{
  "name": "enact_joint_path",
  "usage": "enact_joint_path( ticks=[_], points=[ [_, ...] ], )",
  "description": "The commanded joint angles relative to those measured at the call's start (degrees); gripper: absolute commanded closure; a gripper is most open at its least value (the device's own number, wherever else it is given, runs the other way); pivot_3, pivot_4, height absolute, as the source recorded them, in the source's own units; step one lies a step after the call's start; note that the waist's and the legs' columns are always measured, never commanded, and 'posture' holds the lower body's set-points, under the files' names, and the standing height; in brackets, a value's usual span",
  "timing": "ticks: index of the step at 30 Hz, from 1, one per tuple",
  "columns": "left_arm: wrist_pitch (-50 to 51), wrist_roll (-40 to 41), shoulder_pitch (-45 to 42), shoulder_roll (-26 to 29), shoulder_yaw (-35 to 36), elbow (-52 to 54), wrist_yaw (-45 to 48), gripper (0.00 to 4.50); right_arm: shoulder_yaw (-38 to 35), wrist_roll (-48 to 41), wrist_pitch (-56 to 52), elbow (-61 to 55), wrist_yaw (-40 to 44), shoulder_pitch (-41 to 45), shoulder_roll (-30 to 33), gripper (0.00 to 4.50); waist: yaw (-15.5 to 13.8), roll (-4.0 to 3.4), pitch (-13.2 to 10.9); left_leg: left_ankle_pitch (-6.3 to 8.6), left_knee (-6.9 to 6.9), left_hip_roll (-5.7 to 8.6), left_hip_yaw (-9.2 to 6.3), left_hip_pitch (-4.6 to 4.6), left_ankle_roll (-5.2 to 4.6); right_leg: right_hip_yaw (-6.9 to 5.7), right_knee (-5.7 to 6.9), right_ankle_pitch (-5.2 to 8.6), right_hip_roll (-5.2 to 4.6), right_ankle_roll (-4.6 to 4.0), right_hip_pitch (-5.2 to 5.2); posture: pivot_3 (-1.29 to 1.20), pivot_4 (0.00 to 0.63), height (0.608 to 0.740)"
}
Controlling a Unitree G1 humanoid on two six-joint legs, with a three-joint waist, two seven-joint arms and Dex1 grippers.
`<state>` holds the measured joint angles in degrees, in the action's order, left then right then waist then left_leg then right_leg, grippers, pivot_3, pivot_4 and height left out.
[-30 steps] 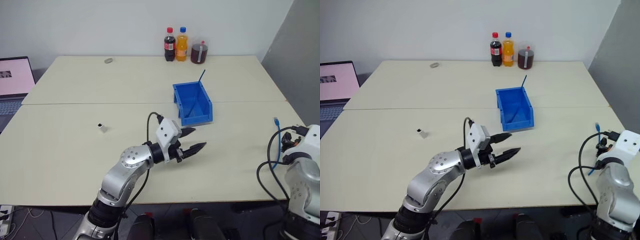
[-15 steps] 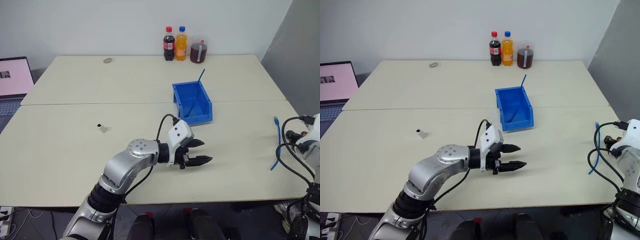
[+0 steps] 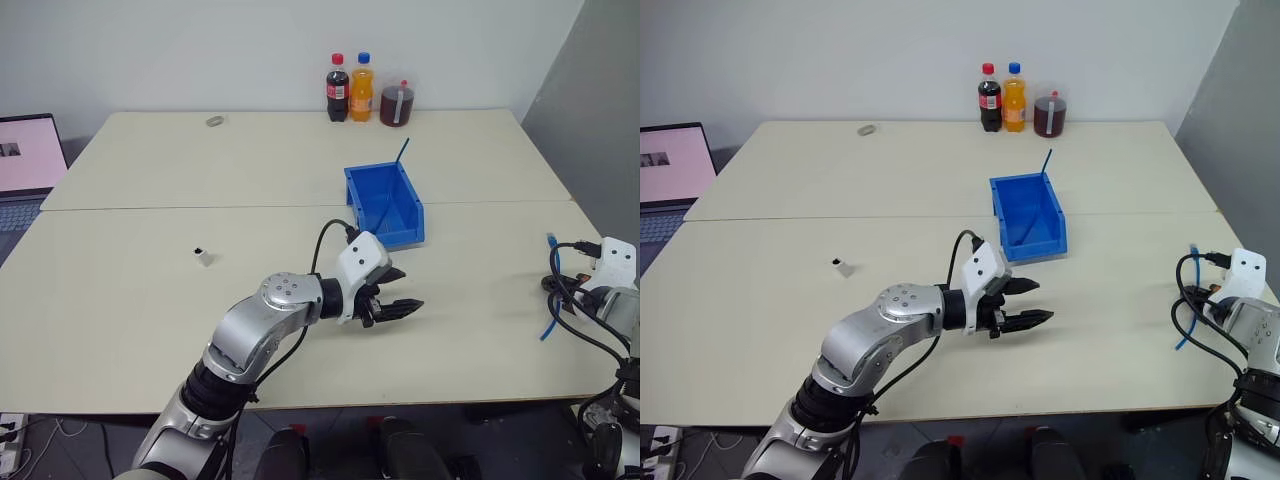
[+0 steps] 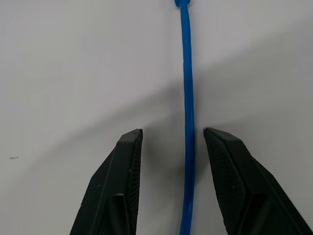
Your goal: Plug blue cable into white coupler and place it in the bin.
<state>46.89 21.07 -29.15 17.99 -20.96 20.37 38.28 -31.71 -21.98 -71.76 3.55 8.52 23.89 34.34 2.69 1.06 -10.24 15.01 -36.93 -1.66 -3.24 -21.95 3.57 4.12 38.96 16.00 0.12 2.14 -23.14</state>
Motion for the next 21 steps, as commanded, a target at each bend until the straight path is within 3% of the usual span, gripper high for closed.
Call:
enact_joint_path(
  ticks=[1,3,10,21],
  points=[
    [-0.7,0.1,-1.1,0.3,-0.3,1.7,0.9,1.51,-0.5,-0.6,-1.8,1.3,0.4,0.2,-0.7,2.59,0.0,0.01,0.0,0.0,0.0,-0.01,-0.01,0.0,0.0,-0.01,0.0,0.0,0.01,0.0,0.0,0.0,0.15,0.74],
    [-0.8,0.3,-1.1,0.5,-0.4,2.0,1.3,1.51,-1.3,-1.1,-1.7,1.5,0.8,0.5,-1.2,2.84,0.0,0.01,0.0,0.0,0.0,-0.01,-0.01,-0.01,0.0,-0.01,0.0,0.0,0.01,0.0,0.0,0.0,0.15,0.74],
    [-0.8,0.1,-1.6,1.3,-0.7,1.9,2.6,1.51,-2.0,0.1,-1.5,1.9,-0.4,0.2,-1.9,4.49,0.2,0.02,0.0,0.0,0.0,-0.03,-0.01,0.01,0.0,0.0,0.0,0.0,0.04,0.01,0.0,0.0,0.15,0.74],
    [-1.8,0.1,-1.4,2.1,-0.4,1.4,4.2,1.51,0.5,1.1,-0.9,-0.2,-1.1,0.4,-1.5,4.49,0.3,0.05,0.0,0.0,-0.01,-0.03,0.0,0.01,0.0,0.01,0.0,0.0,0.04,0.02,0.01,0.0,0.15,0.74]
  ],
)
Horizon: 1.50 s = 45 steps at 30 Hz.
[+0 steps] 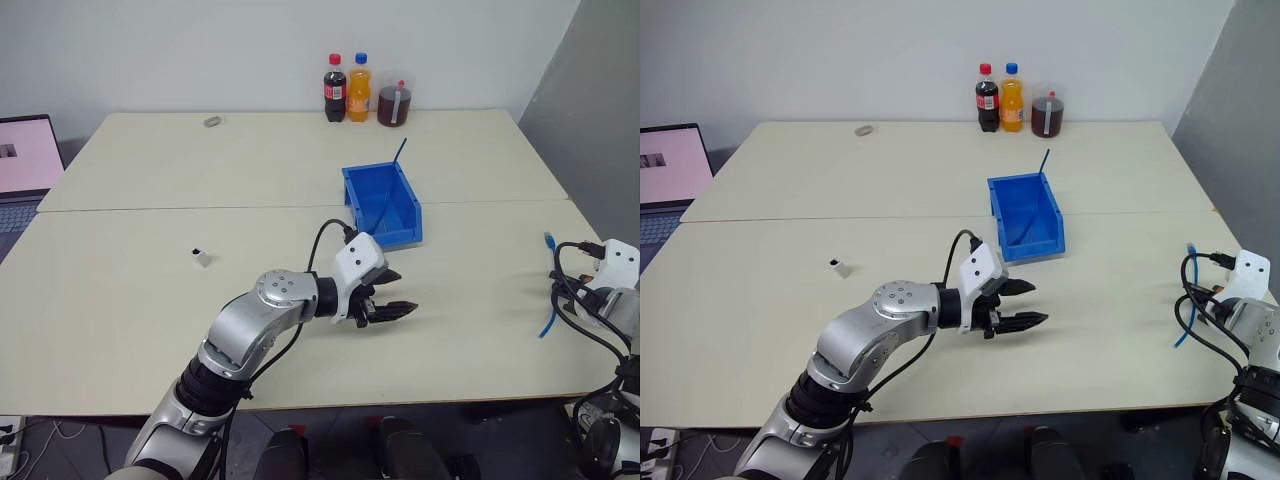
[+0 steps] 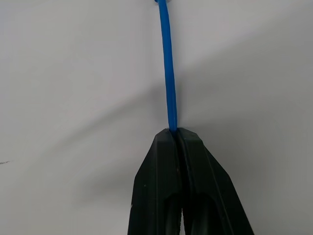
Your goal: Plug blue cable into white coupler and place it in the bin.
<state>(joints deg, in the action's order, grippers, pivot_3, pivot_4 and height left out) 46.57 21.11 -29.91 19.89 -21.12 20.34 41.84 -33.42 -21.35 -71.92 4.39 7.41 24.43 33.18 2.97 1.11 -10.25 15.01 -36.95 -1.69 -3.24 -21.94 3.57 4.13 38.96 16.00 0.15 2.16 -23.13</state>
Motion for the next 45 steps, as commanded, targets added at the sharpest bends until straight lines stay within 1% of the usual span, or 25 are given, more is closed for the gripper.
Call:
enact_joint_path(
  ticks=[1,5,9,12,15,17,20,23,26,29,33,36,40,45],
  points=[
    [-1.6,0.0,-0.6,0.4,-0.1,1.3,0.9,1.51,2.8,0.6,-0.7,-2.1,0.0,-0.1,-0.1,4.49,0.1,0.0,0.0,0.0,0.0,0.0,0.0,0.0,0.0,0.0,0.0,0.0,0.0,0.0,0.0,0.0,0.15,0.74],
    [-3.9,-0.3,-0.6,1.6,1.2,0.4,1.9,1.51,5.1,2.4,1.9,-8.2,-0.7,0.9,1.4,4.49,0.3,-0.03,0.0,0.0,0.02,0.0,0.01,0.0,0.0,0.02,0.0,0.0,0.01,0.0,-0.03,0.0,0.15,0.74],
    [-6.9,1.4,-0.4,2.3,4.3,-0.5,3.7,1.51,5.1,2.3,2.1,-12.4,-0.7,2.9,1.8,4.49,0.2,-0.06,0.0,0.0,0.02,0.0,0.01,-0.07,0.0,0.01,0.01,0.0,0.0,0.0,-0.07,0.0,0.15,0.74],
    [-9.6,1.8,0.3,4.2,6.3,-1.7,6.2,1.51,7.8,4.2,1.9,-16.3,-0.9,3.0,4.3,4.49,0.1,-0.07,0.0,0.0,0.01,0.02,0.01,-0.08,0.0,0.01,-0.02,0.0,-0.02,0.0,-0.08,0.0,0.15,0.74],
    [-12.1,3.4,1.6,5.2,8.7,-2.5,8.3,1.51,8.7,2.8,1.0,-21.0,0.6,3.9,5.3,4.49,0.1,-0.06,0.0,0.0,0.03,0.01,-0.01,-0.08,0.0,-0.02,-0.03,0.0,-0.02,0.0,-0.08,0.0,0.15,0.74],
    [-13.4,4.4,2.5,6.2,10.4,-2.6,9.7,1.51,10.1,1.0,2.8,-24.5,3.7,4.3,5.8,4.49,0.2,-0.05,0.0,0.0,0.03,0.01,0.01,-0.09,0.0,0.0,-0.04,0.0,-0.02,0.0,-0.08,0.0,0.15,0.74],
    [-14.0,5.2,4.1,9.4,12.8,-1.6,11.6,1.51,13.5,-2.4,4.7,-28.4,9.6,4.4,6.2,4.49,0.3,-0.06,0.0,0.0,0.04,-0.02,0.0,-0.07,0.0,-0.01,-0.04,0.01,0.01,0.0,-0.1,0.0,0.15,0.74],
    [-14.9,4.6,6.7,15.2,14.4,-0.1,14.8,1.51,17.7,-4.3,8.0,-29.3,16.2,3.9,8.2,4.49,0.3,-0.03,-0.1,0.0,0.04,-0.04,-0.03,-0.07,-0.01,-0.03,-0.04,0.01,0.03,0.0,-0.09,0.0,0.15,0.74],
    [-14.8,5.8,9.1,19.7,17.6,1.0,16.3,1.51,21.5,-6.7,10.7,-29.1,23.4,4.3,10.8,4.49,0.2,0.02,-0.1,0.01,0.04,-0.03,-0.01,-0.09,-0.01,-0.03,-0.07,0.01,-0.01,0.0,-0.1,0.0,0.15,0.74],
    [-13.3,6.3,10.5,24.0,20.1,1.6,17.2,1.51,26.6,-7.8,14.4,-29.1,31.5,5.0,14.4,4.49,0.0,0.16,-0.3,0.01,0.03,-0.02,-0.03,-0.11,-0.02,-0.07,-0.08,0.01,-0.03,0.0,-0.11,0.0,0.15,0.74],
    [-12.2,7.6,14.3,31.8,23.9,3.6,21.3,1.51,36.2,-9.3,19.6,-29.1,46.0,7.4,18.9,4.49,0.1,0.17,-0.4,0.02,0.04,-0.03,-0.04,-0.12,-0.03,-0.1,-0.11,0.02,-0.04,0.0,-0.12,0.0,0.15,0.74],
    [-11.3,8.9,16.0,34.7,26.3,4.8,22.2,1.51,42.9,-7.0,23.6,-27.6,52.5,9.1,20.1,4.49,0.1,0.2,-0.4,0.03,0.04,-0.06,-0.04,-0.12,-0.04,-0.12,-0.1,0.03,-0.04,-0.01,-0.14,0.0,0.15,0.74],
    [-10.0,9.7,18.3,37.8,29.3,6.4,22.2,1.51,50.9,-1.5,30.5,-19.7,57.2,11.8,17.1,4.49,0.2,0.29,-0.5,0.03,0.01,-0.09,-0.04,-0.11,-0.04,-0.14,-0.09,0.03,-0.04,-0.01,-0.15,0.0,0.15,0.74],
    [-7.4,12.2,21.2,37.8,30.2,9.4,21.0,1.51,56.7,3.2,36.1,-14.7,62.8,13.6,15.4,4.49,0.0,0.27,-0.5,0.03,0.01,-0.08,-0.03,-0.15,-0.04,-0.15,-0.09,0.02,-0.07,-0.02,-0.19,0.0,0.15,0.74]
  ],
)
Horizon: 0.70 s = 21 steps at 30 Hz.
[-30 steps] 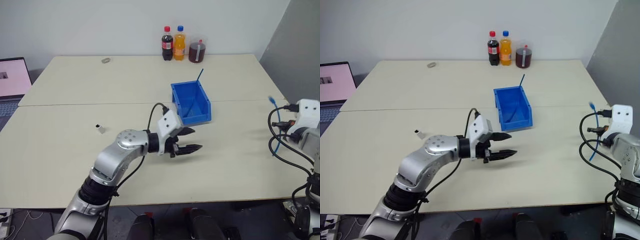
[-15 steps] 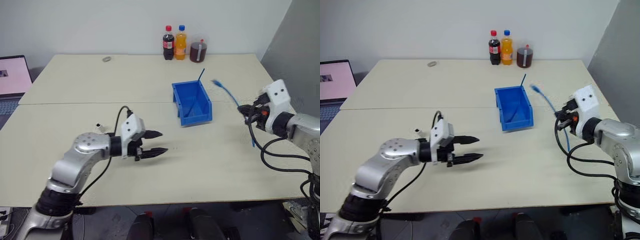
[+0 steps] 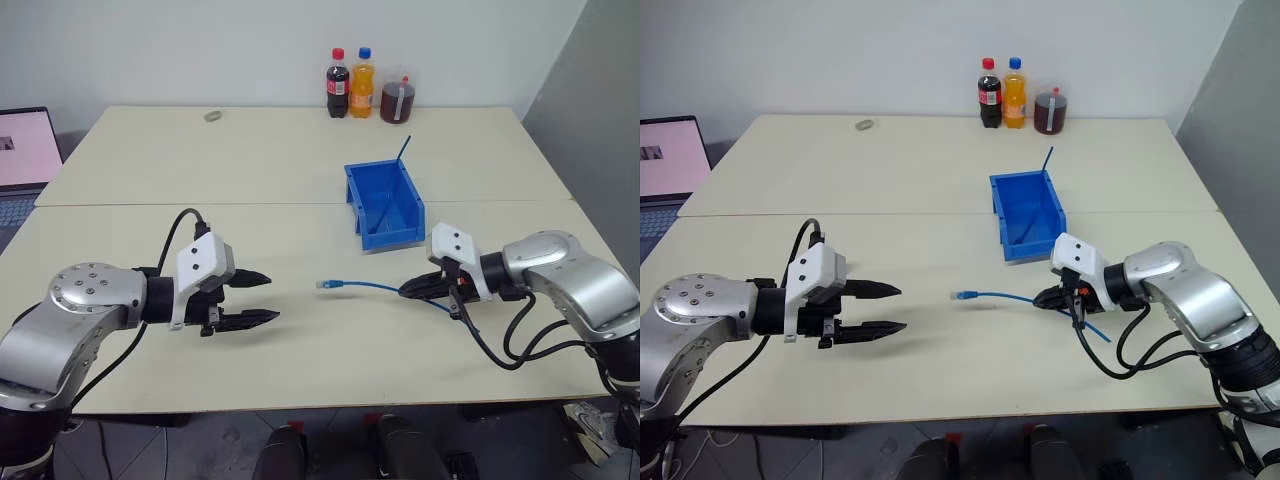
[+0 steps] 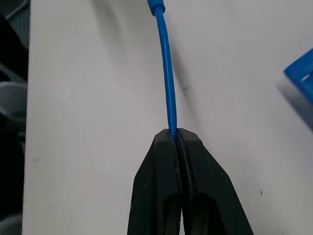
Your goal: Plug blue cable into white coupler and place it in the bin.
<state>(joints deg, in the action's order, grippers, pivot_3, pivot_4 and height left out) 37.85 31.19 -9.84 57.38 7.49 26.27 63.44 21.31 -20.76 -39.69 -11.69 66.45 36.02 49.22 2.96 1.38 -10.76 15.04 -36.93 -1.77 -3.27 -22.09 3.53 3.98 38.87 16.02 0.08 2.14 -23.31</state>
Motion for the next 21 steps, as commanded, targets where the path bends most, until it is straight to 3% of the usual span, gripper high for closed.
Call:
enact_joint_path(
  ticks=[1,10,21],
  points=[
    [1.0,1.5,1.6,0.2,1.2,3.7,-1.1,1.51,2.5,2.8,4.0,2.2,4.6,2.3,-1.1,4.49,0.0,0.01,0.0,0.0,0.0,0.0,-0.01,-0.03,0.0,-0.01,0.0,0.0,-0.01,-0.01,-0.01,0.0,0.15,0.74],
    [0.1,-1.1,3.7,0.8,-1.6,4.2,-2.9,1.51,5.9,7.1,7.0,10.3,8.9,4.6,-6.6,4.49,0.0,0.0,0.0,0.0,-0.02,0.0,-0.04,-0.04,0.0,-0.04,0.08,-0.06,-0.01,-0.1,-0.04,0.0,0.15,0.74],
    [-2.9,-6.2,4.3,1.5,-5.5,2.6,-2.9,1.51,8.7,16.0,12.4,19.8,7.5,9.2,-13.4,4.49,0.1,-0.01,0.0,0.0,-0.02,0.01,-0.05,-0.03,0.0,-0.05,0.09,-0.17,0.0,-0.29,-0.04,0.0,0.15,0.74]
  ],
)
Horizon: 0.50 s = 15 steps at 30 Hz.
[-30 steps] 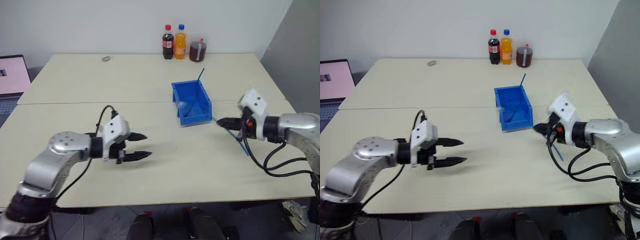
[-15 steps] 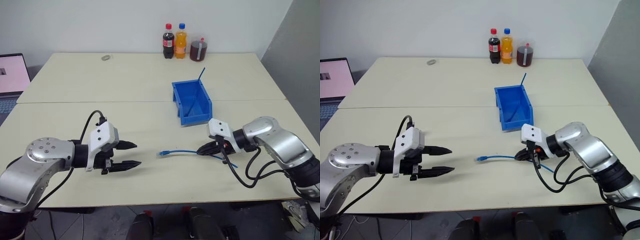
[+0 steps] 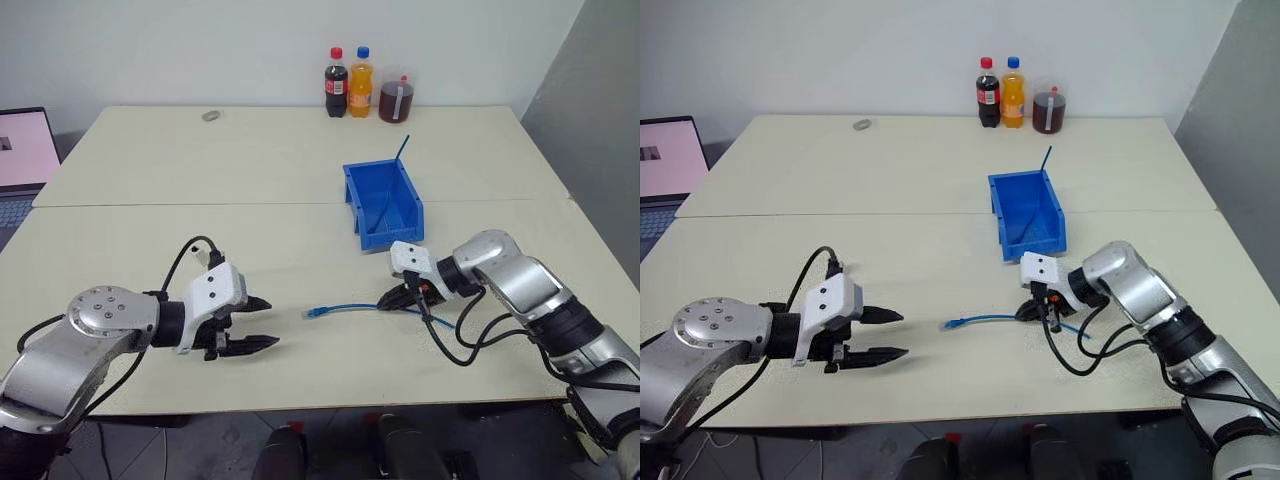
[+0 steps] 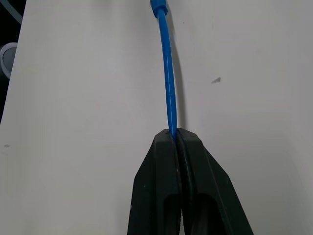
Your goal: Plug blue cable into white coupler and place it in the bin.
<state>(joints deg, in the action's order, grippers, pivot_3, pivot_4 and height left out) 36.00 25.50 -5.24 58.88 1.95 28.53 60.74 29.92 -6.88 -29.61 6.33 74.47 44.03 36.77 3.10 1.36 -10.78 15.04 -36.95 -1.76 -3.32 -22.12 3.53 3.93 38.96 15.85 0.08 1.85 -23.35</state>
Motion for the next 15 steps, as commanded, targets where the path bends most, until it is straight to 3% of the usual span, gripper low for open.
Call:
enact_joint_path(
  ticks=[1,10,15],
  points=[
    [-1.0,-0.5,-0.3,-0.2,0.0,0.4,-0.3,1.51,0.0,2.7,3.0,2.5,-0.6,1.1,-1.3,4.49,0.0,0.0,0.0,0.0,0.0,0.0,0.0,-0.01,0.0,0.0,0.0,0.0,0.0,0.0,0.0,0.0,0.15,0.74],
    [-1.0,0.0,0.2,-0.5,0.3,1.1,-0.2,1.51,-1.1,5.4,8.9,7.4,-1.4,1.3,-3.9,4.49,0.1,0.0,0.0,0.0,0.0,0.0,0.0,0.04,0.0,0.0,0.06,-0.01,-0.01,-0.02,0.0,0.0,0.15,0.74],
    [-0.6,-0.6,-0.7,-1.0,-0.3,0.9,-1.1,1.51,-2.1,5.7,9.6,8.5,-1.5,1.6,-4.2,3.41,0.1,0.0,0.0,0.0,-0.01,0.0,0.0,0.05,0.0,0.0,0.07,-0.02,0.0,-0.03,0.01,0.0,0.15,0.74]
  ],
)
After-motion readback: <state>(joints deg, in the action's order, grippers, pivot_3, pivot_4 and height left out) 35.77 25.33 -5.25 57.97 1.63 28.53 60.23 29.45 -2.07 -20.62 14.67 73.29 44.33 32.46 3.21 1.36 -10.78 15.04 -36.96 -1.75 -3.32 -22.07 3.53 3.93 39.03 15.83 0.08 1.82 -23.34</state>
